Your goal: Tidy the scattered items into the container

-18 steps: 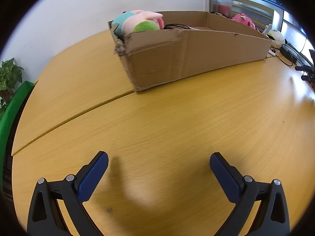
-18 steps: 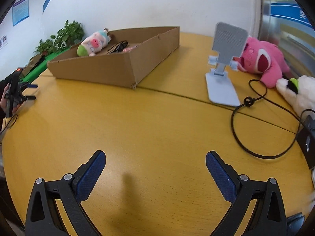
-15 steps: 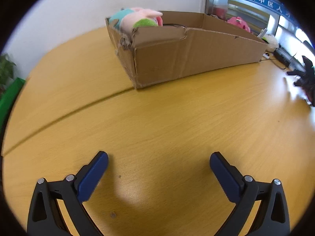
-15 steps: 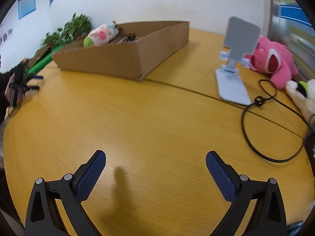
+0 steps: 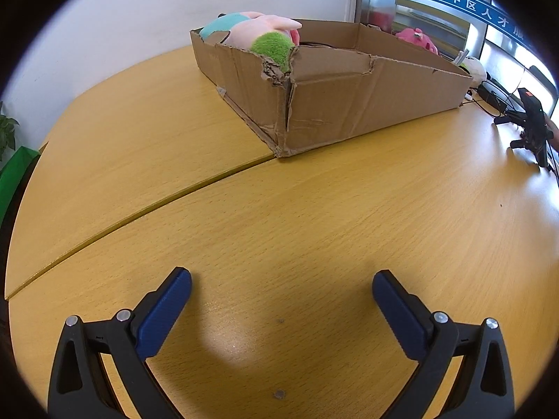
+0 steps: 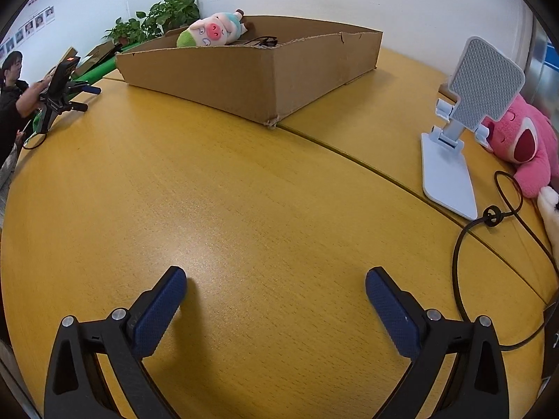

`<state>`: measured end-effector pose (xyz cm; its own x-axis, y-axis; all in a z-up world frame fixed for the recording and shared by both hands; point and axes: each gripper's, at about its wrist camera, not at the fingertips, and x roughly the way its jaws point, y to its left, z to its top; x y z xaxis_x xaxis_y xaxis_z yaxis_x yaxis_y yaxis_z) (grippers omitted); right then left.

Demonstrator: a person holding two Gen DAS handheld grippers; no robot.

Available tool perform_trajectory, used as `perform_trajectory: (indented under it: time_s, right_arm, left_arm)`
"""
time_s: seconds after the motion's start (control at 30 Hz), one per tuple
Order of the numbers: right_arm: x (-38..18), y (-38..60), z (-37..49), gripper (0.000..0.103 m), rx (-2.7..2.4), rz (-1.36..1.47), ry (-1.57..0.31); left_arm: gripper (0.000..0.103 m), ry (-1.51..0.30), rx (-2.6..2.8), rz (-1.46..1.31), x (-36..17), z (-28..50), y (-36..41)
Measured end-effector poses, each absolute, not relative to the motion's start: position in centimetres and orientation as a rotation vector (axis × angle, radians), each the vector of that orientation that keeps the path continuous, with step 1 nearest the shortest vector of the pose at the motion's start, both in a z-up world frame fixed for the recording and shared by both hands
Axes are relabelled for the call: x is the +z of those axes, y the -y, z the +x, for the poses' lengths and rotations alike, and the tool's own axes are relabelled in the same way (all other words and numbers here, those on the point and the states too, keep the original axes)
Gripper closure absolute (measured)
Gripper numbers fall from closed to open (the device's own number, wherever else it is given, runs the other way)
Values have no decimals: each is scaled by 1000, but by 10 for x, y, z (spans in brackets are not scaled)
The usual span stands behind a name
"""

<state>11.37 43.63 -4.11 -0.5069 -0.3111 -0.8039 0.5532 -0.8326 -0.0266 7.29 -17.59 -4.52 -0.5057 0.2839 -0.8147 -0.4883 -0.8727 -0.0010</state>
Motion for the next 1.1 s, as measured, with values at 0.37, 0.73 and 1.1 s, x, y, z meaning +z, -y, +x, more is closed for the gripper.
perform_trajectory:
  time_s: [0.37,0.73,1.1]
  right_arm:
    - [-41,-436,113,0,-2329,1163,-386]
    - [-41,-436,113,0,-2329,1163,-387]
    - [-41,-435,113,0,-2330,1162,-387]
  left_arm:
    - [0,-318,2375,-1223,-45,73,174]
    - [0,-318,2376,-1223,-45,73,173]
    - [0,-317,2377,-1223,-46,73,173]
